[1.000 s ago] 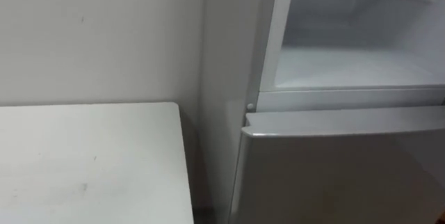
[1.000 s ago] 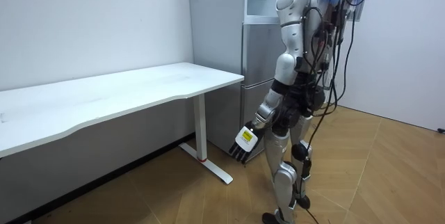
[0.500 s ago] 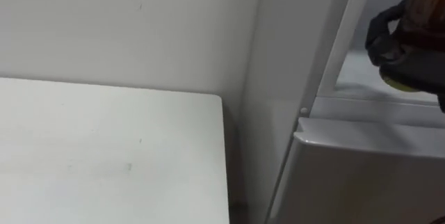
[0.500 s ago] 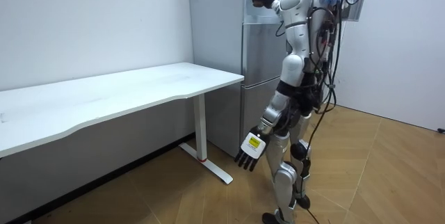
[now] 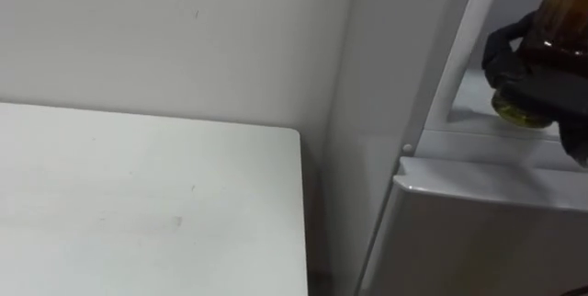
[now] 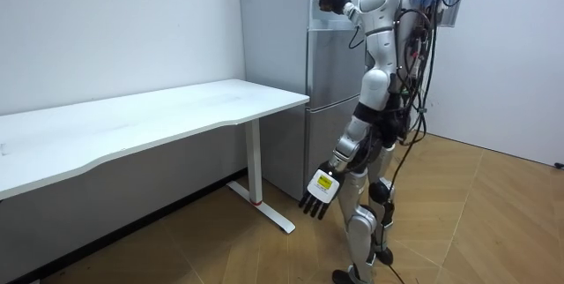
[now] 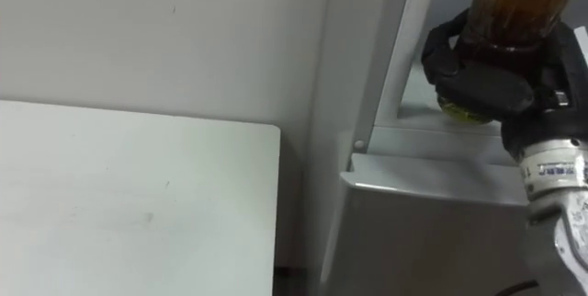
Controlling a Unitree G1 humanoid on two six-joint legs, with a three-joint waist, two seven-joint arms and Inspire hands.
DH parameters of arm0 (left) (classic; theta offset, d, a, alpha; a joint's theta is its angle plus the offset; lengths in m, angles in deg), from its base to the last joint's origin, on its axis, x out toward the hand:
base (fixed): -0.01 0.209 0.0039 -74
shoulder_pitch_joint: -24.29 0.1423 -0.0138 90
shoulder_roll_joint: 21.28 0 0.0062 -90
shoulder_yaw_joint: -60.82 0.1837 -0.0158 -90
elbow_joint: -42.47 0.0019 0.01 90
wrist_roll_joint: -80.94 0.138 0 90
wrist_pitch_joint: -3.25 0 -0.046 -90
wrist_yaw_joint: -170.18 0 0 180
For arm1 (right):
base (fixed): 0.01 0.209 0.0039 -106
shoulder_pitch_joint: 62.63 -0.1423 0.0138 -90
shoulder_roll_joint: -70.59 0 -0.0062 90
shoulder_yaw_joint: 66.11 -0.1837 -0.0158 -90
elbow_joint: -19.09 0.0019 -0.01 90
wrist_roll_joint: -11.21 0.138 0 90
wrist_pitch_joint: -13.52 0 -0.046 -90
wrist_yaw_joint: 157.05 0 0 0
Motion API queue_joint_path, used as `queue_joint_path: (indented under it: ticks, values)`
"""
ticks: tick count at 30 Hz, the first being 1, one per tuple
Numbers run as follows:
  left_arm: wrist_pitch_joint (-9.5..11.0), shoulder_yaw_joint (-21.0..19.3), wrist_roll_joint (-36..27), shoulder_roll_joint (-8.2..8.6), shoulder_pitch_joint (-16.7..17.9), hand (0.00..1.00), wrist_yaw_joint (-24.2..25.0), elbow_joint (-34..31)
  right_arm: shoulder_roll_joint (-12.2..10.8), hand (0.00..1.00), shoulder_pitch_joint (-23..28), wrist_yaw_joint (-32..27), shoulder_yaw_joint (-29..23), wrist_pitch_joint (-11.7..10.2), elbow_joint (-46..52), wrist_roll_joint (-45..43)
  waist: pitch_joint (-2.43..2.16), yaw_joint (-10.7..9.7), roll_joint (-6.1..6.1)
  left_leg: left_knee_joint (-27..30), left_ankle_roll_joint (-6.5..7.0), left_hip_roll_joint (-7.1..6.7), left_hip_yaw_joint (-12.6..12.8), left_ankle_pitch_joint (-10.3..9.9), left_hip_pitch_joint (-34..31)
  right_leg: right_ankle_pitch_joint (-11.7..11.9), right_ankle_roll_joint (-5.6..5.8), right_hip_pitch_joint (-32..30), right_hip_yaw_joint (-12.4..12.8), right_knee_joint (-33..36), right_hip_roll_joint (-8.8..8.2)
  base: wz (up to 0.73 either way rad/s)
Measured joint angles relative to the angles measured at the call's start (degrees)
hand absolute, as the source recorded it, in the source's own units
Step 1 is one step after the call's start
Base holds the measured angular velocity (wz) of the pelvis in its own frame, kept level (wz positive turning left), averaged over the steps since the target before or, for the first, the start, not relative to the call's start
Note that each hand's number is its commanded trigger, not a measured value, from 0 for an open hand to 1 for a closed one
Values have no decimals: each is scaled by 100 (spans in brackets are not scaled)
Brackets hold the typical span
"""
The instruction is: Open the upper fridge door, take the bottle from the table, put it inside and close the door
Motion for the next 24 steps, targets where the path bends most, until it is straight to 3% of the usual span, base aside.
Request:
queue_joint_path:
  ticks: [8,15,17,19,24]
  values:
    - [-172,-57,112,16,1,0,-23,-160,28,100,-243,55,-9,1,-672,959,-3,6,4,45,0,-2,-40,0,-14,0,0,45,-77,-2,-15,5]
    - [-367,-65,121,15,188,0,-117,-432,64,100,-845,-5,-62,75,-1878,1240,-7,-125,16,91,1,-7,-253,-1,-67,-5,8,99,-233,-11,-23,13]
    - [-407,-56,118,11,190,0,-121,-441,169,100,-872,-5,-57,69,-2075,1328,-8,-117,19,100,1,-12,-326,-1,-92,-5,8,104,-307,-10,-30,15]
    - [-484,-45,114,-6,193,0,-135,-437,421,100,-986,52,71,65,-2440,1536,-9,-69,14,134,1,-9,-341,-1,-88,-5,8,139,-366,-9,-36,7]
    - [-601,-51,117,-91,187,0,-159,-434,629,100,-1132,174,172,69,-3013,1528,-36,-20,-55,156,0,-8,-380,-2,-88,-5,8,196,-462,-15,-46,8]
